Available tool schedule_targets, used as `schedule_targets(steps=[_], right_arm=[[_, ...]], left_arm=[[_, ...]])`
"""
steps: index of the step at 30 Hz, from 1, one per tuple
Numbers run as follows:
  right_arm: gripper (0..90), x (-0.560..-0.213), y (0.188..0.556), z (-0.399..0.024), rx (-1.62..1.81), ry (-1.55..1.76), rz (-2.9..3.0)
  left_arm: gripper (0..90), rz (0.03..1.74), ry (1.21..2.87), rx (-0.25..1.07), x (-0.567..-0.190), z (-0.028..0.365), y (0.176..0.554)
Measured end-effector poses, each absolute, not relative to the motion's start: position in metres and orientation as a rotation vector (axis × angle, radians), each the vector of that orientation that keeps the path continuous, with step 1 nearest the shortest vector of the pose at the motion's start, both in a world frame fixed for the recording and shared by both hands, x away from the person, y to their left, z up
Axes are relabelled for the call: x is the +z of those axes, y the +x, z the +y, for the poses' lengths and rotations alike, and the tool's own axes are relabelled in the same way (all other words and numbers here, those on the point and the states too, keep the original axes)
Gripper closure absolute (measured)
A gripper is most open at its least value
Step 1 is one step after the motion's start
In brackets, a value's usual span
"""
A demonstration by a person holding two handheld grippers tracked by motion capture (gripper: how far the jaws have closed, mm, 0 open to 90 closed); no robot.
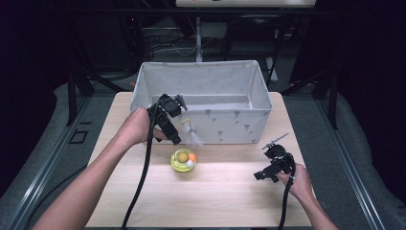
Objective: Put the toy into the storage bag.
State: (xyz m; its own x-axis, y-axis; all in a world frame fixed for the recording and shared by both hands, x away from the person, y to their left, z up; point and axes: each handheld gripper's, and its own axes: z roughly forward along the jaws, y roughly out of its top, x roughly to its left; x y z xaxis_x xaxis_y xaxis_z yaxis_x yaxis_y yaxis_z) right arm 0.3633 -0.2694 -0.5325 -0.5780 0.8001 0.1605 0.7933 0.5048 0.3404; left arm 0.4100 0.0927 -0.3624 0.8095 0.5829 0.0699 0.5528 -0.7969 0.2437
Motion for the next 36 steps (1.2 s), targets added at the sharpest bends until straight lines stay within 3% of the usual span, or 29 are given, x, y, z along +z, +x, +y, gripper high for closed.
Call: schedule_targets(steps=[12,13,20,36], right_arm=[[4.2,-0.532,0.363,-0.270,0.598,1.433,2.712],[4.2,-0.534,0.362,-0.268,0.624,1.457,2.683],[4.3,-0.533,0.363,-0.270,0.605,1.440,2.704],[4.4,-0.532,0.363,-0.270,0.592,1.428,2.721]], left_arm=[[48.6,0.860,2.845,0.168,-0.369,0.080,0.419],[55.4,0.860,2.844,0.166,-0.370,0.080,0.419],[68.9,0.864,2.847,0.139,-0.378,0.079,0.419],[86.2,0.904,2.833,0.175,-0.378,0.082,0.414]])
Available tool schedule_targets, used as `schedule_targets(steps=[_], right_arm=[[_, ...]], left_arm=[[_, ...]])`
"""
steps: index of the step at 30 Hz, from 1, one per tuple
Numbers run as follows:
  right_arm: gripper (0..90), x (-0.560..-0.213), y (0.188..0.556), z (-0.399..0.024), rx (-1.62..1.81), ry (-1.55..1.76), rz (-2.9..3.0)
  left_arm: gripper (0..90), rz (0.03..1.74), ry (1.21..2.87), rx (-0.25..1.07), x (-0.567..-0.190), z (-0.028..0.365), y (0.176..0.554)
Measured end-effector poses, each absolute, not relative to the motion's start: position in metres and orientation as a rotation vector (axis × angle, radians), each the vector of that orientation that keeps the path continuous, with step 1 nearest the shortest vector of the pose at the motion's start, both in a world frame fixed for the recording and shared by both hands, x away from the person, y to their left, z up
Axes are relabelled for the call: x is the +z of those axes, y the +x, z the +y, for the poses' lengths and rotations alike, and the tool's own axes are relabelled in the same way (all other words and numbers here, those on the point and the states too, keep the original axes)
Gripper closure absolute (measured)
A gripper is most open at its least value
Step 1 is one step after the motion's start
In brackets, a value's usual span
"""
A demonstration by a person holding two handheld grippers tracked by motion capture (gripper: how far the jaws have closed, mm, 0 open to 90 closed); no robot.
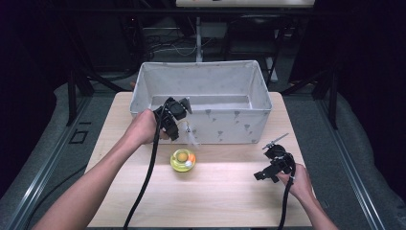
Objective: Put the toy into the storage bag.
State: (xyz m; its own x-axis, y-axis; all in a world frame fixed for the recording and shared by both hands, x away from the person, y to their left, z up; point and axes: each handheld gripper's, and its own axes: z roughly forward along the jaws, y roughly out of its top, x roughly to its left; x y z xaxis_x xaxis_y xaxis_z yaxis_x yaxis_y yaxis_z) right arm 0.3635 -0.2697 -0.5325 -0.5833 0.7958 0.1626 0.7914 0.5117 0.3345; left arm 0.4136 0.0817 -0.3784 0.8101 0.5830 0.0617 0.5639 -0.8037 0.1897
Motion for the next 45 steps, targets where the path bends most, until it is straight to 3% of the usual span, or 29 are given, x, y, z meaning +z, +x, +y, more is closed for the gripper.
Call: schedule_targets(steps=[45], right_arm=[[4.4,-0.533,0.362,-0.268,0.622,1.455,2.685]], left_arm=[[87.8,0.876,2.885,0.260,-0.335,0.104,0.397]])
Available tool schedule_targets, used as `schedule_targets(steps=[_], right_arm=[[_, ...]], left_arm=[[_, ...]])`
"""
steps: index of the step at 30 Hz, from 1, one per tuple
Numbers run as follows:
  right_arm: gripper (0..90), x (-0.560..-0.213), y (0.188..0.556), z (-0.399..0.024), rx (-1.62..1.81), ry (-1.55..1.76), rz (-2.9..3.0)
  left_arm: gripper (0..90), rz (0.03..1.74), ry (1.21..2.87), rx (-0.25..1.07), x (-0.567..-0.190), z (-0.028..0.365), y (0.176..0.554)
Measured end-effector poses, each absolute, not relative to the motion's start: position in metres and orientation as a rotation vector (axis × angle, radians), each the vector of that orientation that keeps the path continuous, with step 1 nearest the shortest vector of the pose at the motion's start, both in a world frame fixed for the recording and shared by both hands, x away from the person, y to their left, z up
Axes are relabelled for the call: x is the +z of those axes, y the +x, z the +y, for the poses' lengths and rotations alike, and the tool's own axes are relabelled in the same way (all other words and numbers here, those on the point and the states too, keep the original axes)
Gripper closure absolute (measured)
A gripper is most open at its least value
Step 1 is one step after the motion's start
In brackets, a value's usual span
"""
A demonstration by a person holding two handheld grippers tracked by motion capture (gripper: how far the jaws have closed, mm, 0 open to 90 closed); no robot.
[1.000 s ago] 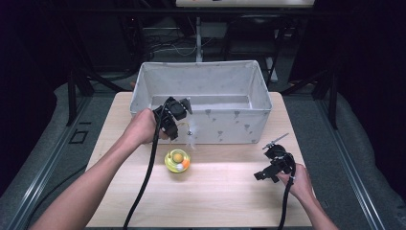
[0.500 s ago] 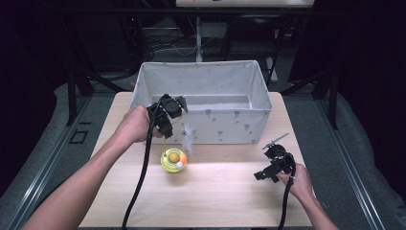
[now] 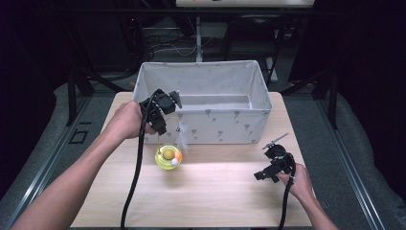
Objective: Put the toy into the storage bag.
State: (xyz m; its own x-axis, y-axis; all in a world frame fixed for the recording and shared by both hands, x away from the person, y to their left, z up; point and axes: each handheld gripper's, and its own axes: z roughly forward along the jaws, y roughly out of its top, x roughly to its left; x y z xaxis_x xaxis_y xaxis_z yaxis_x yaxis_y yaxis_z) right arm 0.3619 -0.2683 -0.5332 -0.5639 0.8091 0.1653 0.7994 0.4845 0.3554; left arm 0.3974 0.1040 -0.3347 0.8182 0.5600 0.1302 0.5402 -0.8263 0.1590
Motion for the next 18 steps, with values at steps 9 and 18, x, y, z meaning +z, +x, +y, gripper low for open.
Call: schedule_targets(steps=[9,18], right_arm=[[4.4,-0.533,0.362,-0.268,0.623,1.457,2.684],[4.5,-0.533,0.362,-0.268,0.623,1.455,2.684]], left_arm=[[87.8,0.886,2.882,0.280,-0.323,0.112,0.396],[87.8,0.899,2.856,0.315,-0.306,0.119,0.394]])
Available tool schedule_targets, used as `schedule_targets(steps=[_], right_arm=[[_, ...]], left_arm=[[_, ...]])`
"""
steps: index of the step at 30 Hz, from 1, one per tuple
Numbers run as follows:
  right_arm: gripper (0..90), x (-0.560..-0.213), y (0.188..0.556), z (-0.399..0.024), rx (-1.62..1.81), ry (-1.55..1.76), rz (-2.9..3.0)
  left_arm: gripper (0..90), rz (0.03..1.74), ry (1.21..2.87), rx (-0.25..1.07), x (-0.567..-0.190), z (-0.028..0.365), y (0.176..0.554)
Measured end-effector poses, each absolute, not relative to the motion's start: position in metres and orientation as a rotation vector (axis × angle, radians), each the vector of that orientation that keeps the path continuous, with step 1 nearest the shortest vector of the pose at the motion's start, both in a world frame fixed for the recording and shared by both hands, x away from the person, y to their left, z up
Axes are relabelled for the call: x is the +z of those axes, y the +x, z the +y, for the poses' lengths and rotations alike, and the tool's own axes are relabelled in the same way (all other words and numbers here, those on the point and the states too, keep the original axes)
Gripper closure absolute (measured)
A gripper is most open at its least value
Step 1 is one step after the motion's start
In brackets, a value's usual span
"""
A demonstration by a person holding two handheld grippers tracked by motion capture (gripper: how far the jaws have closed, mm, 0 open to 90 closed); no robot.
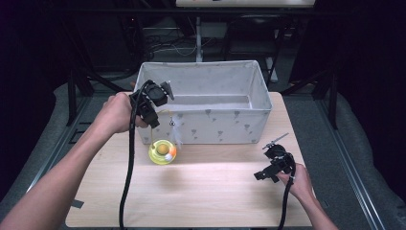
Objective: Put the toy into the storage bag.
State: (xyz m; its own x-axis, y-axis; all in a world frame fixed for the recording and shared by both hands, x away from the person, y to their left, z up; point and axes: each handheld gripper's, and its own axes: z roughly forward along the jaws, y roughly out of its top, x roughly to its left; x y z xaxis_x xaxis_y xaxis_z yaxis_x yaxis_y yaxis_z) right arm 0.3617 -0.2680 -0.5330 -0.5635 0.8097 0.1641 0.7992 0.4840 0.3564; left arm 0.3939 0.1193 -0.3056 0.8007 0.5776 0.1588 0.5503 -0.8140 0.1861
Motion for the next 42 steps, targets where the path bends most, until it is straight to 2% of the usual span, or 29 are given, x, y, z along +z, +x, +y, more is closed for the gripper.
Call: schedule_targets(steps=[42], right_arm=[[4.6,-0.532,0.363,-0.270,0.588,1.447,2.699]], left_arm=[[87.8,0.953,2.829,0.479,-0.240,0.138,0.393]])
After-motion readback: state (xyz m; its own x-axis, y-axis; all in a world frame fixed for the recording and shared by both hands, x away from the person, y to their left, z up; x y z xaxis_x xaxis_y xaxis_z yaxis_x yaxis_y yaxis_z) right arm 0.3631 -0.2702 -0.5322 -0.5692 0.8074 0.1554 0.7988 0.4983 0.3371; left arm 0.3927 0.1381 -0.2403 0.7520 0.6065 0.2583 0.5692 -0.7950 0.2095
